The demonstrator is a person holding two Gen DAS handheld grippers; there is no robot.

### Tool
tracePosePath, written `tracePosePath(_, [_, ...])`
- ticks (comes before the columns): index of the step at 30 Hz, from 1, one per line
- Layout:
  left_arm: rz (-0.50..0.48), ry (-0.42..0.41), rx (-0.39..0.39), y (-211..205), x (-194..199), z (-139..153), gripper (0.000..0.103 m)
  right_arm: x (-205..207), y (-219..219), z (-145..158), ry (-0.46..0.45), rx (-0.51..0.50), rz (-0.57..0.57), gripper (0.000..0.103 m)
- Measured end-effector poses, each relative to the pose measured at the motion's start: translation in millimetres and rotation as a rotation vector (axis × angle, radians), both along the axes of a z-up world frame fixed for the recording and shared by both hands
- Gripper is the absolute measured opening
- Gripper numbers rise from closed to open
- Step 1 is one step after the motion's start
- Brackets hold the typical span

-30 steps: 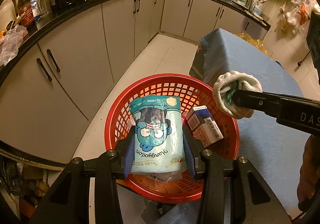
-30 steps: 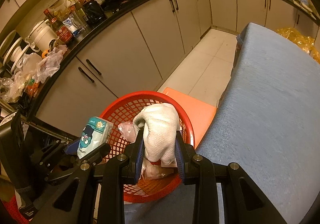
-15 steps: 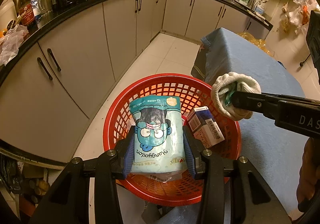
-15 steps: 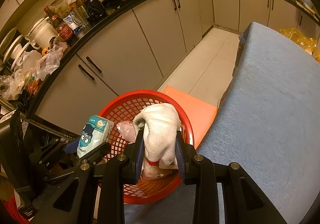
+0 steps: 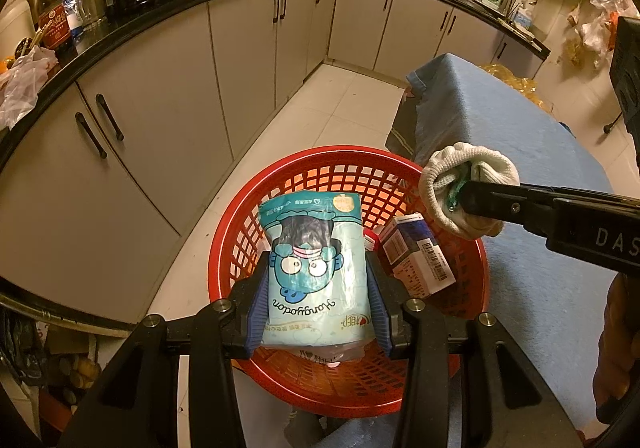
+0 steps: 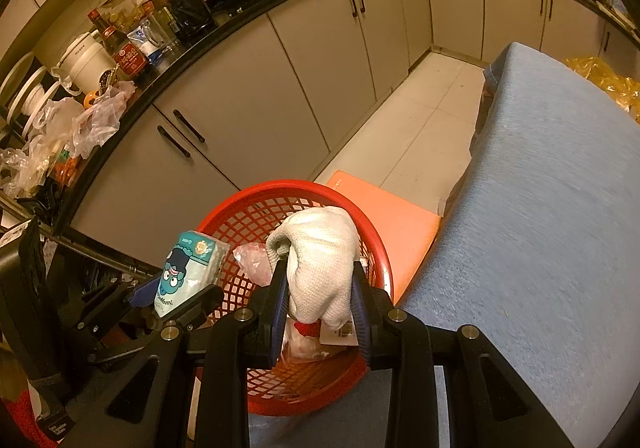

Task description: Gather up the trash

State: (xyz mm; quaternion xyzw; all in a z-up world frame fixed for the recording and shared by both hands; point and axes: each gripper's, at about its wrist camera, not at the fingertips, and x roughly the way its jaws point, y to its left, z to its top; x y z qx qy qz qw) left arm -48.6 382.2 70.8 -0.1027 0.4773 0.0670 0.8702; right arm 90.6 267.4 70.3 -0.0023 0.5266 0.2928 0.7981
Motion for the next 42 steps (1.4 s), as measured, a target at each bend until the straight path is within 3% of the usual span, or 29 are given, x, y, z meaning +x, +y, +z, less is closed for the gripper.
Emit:
tracePosePath(7, [0.016, 0.003, -0.004, 6.1, 0.3, -0.9, 0.048, 1.1, 3.0, -1.6, 0.012, 0.008, 0.004, 0.036])
tracePosePath(15, [0.024, -0.001, -0.004, 7.0, -1.7, 1.0, 0.058, 1.1, -0.5, 3.1, 0.001, 0.019, -0.008, 0.048])
tracePosePath(20, [0.028, -0.012, 0.013, 2.1, -3.5, 4.9, 0.069, -0.7, -6.1, 7.5, -0.016, 0.003, -0.02, 0.059])
tracePosePath(23, [0.034, -0.016, 0.022, 0.1, -4.5, 7.3, 0.072, -2.5, -12.3, 11.0, -0.033, -0.012, -0.032, 0.068])
tracePosePath(29, [0.063, -0.029, 0.044, -4.4, -9.9, 14.6, 0.076, -7.6, -25.1, 17.8, -0.068, -0.04, -0.045, 0.076])
tracePosePath(42, [0.16, -0.094, 0.144, -34.5, -39.2, 56.3, 0.087, -43.1, -75.7, 34.9, -0.136, -0.086, -0.031, 0.08])
